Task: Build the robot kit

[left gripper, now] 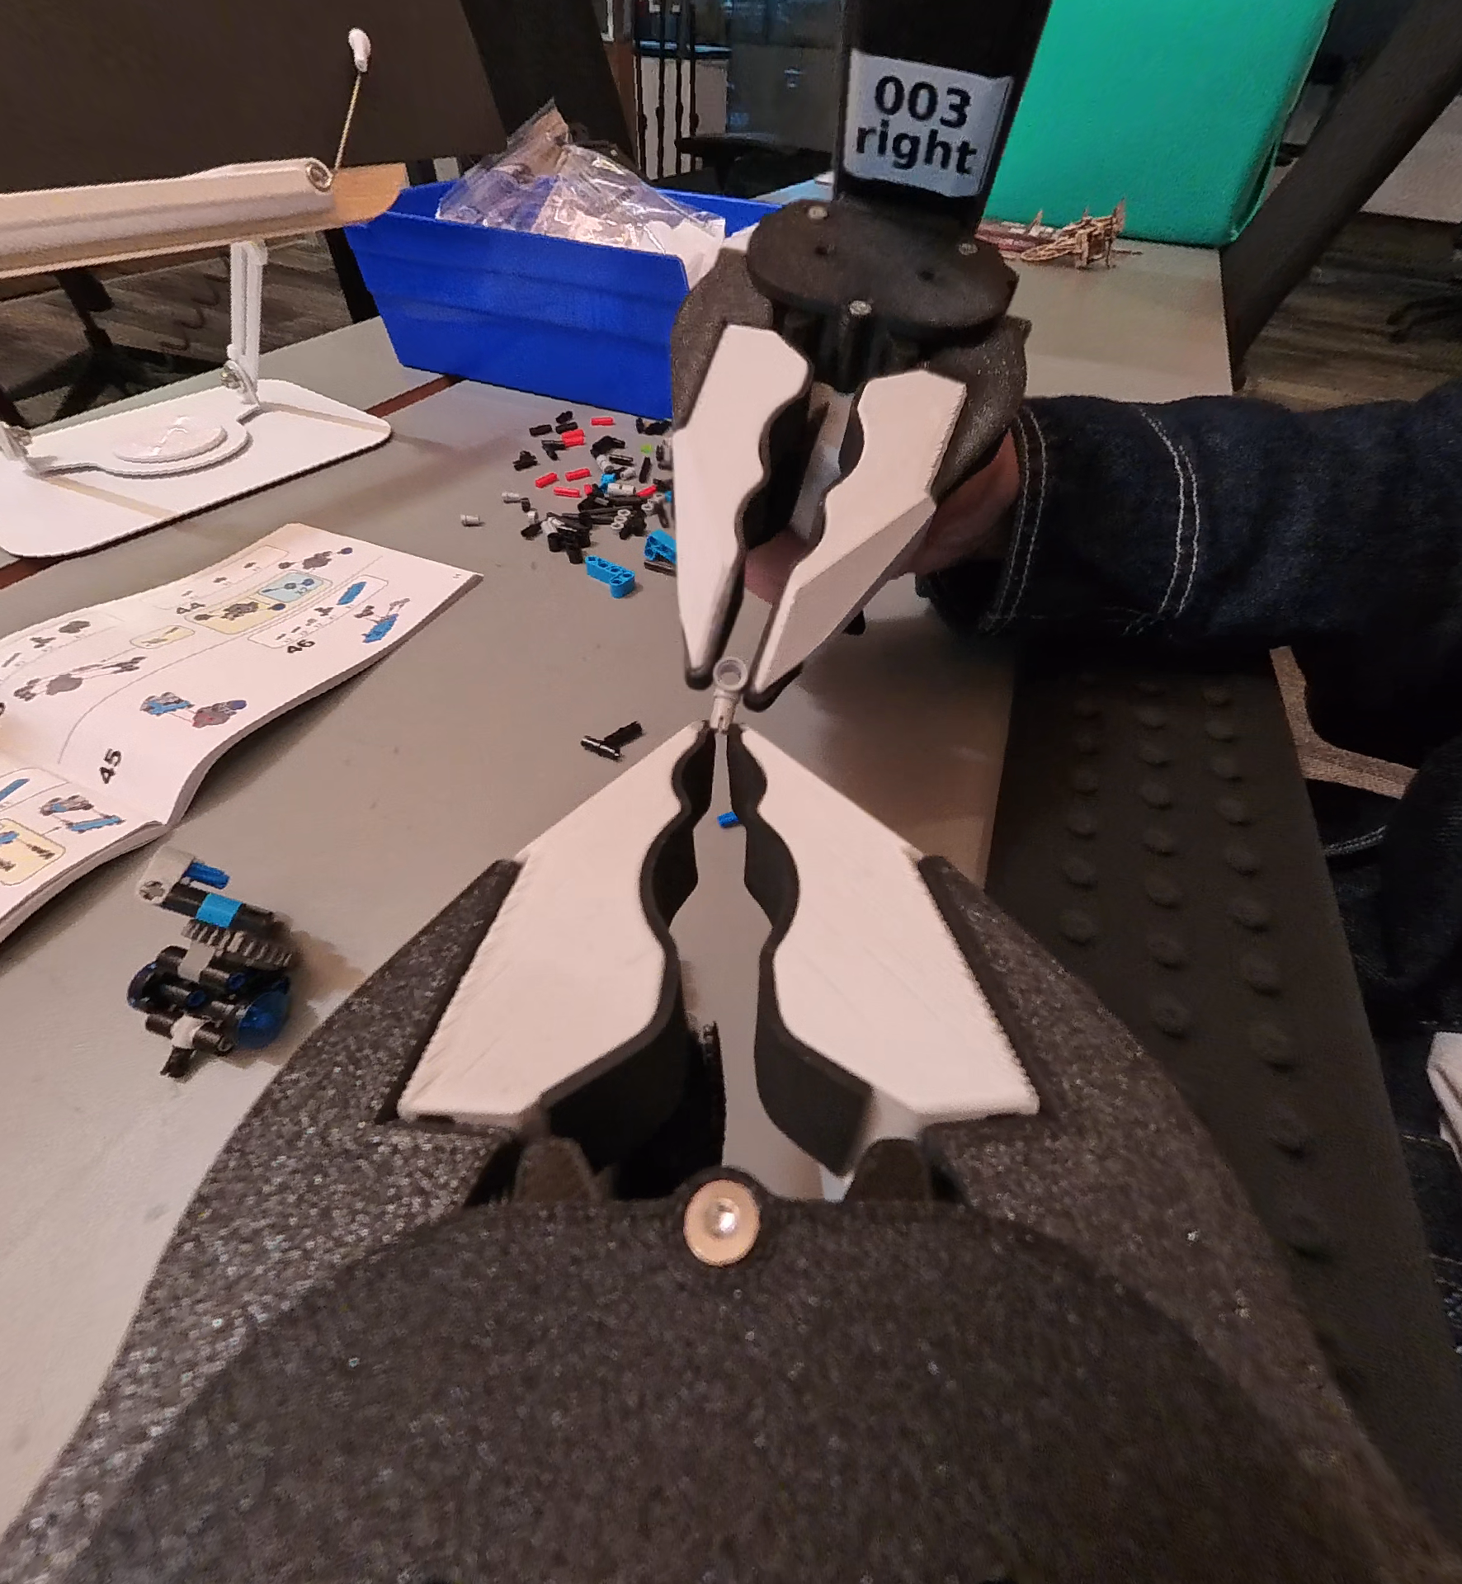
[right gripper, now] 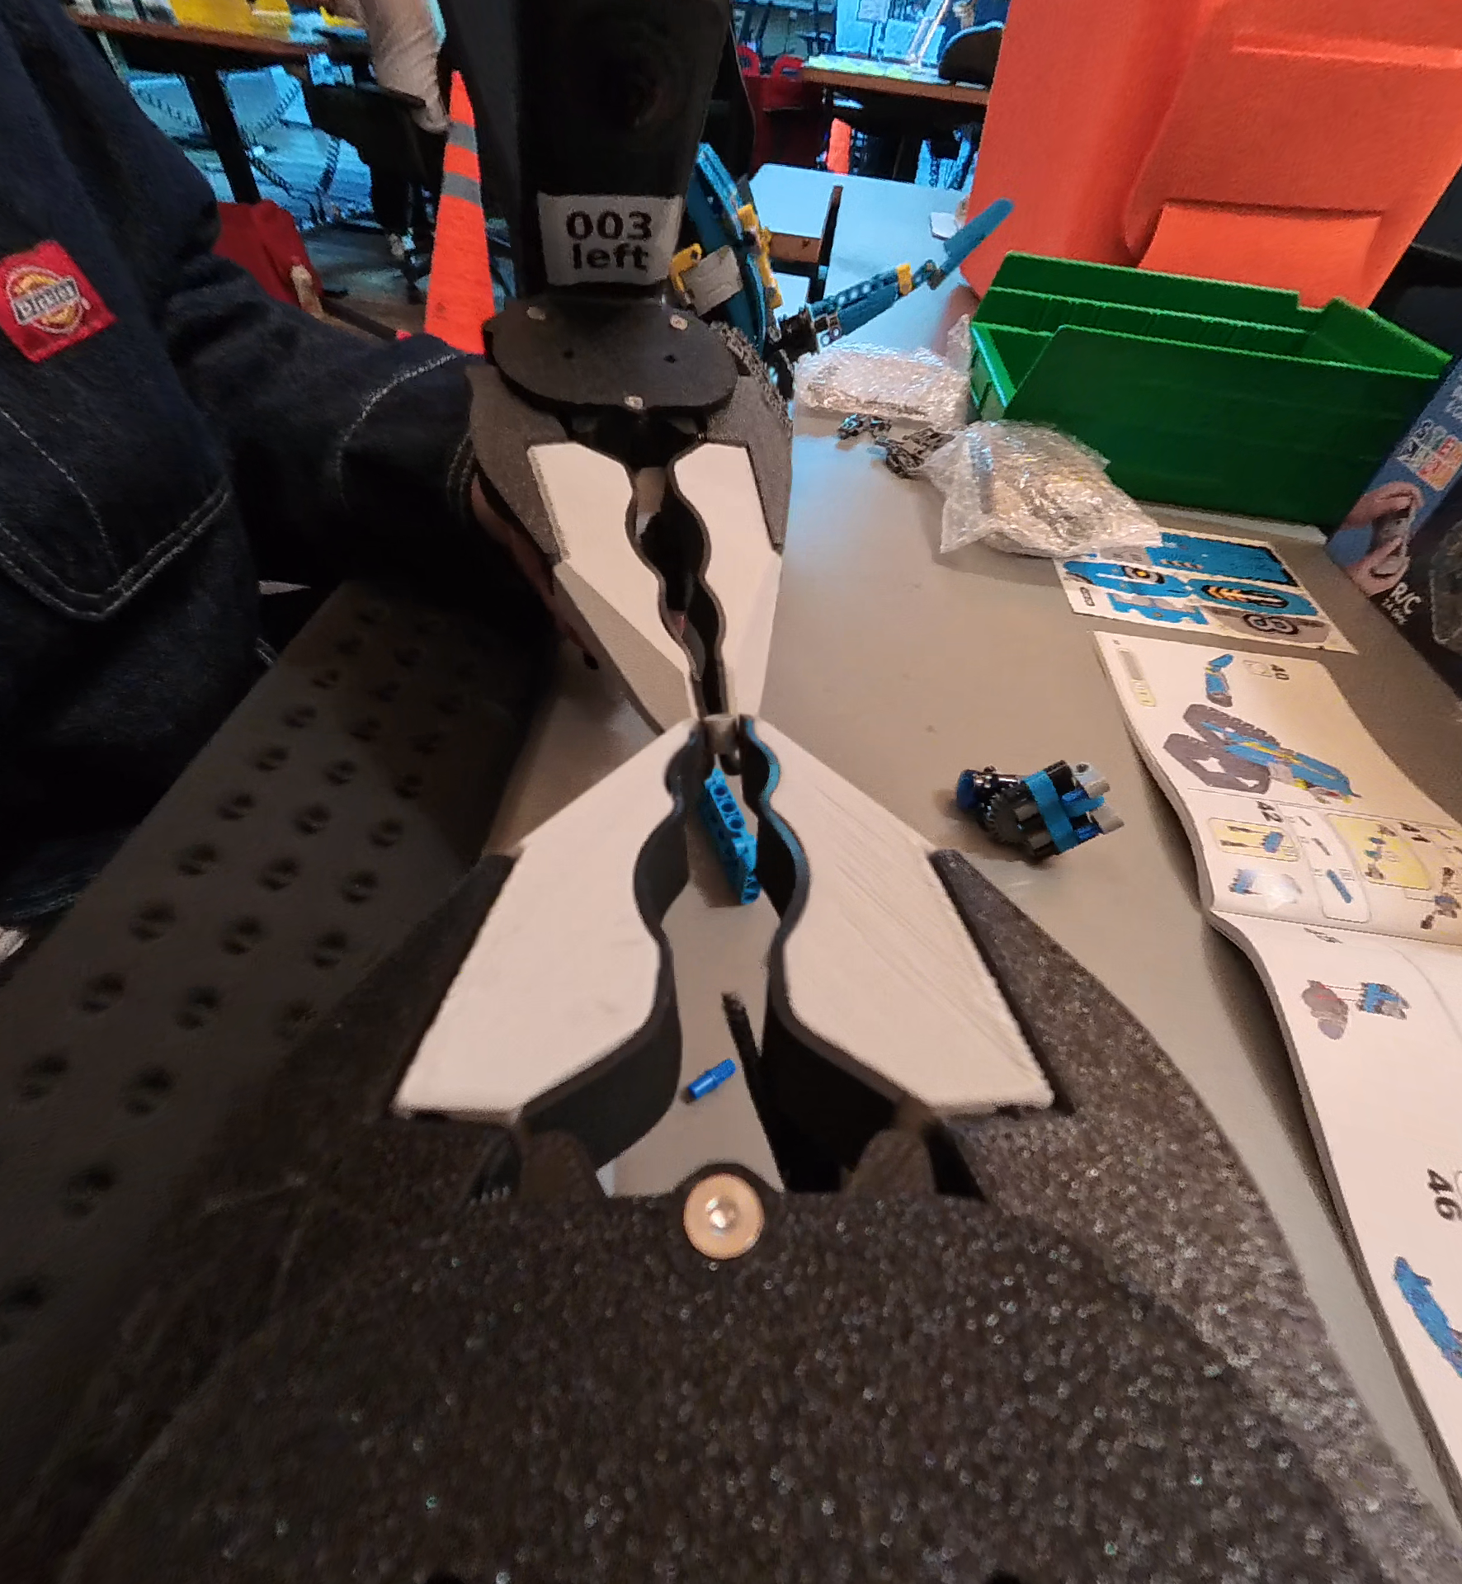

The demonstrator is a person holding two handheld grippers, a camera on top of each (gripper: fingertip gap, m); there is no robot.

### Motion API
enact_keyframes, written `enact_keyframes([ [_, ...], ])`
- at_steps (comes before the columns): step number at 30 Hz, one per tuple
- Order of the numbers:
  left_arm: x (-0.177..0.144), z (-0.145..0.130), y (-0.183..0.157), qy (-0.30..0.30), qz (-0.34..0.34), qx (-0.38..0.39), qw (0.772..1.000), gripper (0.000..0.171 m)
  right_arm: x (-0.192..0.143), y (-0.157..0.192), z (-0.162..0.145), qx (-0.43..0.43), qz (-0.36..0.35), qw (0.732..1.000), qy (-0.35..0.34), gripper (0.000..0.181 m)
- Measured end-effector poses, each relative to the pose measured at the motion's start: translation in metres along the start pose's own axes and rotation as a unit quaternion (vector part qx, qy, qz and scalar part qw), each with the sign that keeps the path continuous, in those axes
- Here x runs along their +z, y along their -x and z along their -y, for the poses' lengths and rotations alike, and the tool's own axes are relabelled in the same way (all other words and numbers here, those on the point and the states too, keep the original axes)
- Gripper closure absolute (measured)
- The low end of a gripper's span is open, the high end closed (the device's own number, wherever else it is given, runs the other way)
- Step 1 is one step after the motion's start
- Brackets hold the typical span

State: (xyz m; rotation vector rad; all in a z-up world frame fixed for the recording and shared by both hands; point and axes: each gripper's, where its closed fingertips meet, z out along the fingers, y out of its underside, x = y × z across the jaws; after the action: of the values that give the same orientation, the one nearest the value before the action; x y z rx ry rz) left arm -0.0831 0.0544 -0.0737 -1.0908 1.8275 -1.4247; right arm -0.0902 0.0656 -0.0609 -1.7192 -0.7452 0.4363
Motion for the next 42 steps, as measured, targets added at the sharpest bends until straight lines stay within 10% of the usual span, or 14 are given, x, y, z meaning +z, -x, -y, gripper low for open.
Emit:
enact_keyframes([
  [37,0.01,-0.033,-0.006,0.084,-0.017,0.002,0.996,0.168,0.009,0.009,-0.036,0.05,0.039,0.994,0.089,0.174],
  [42,-0.013,-0.041,0.016,0.107,0.025,-0.027,0.994,0.131,0.002,-0.002,-0.035,0.112,0.024,0.991,0.074,0.175],
])
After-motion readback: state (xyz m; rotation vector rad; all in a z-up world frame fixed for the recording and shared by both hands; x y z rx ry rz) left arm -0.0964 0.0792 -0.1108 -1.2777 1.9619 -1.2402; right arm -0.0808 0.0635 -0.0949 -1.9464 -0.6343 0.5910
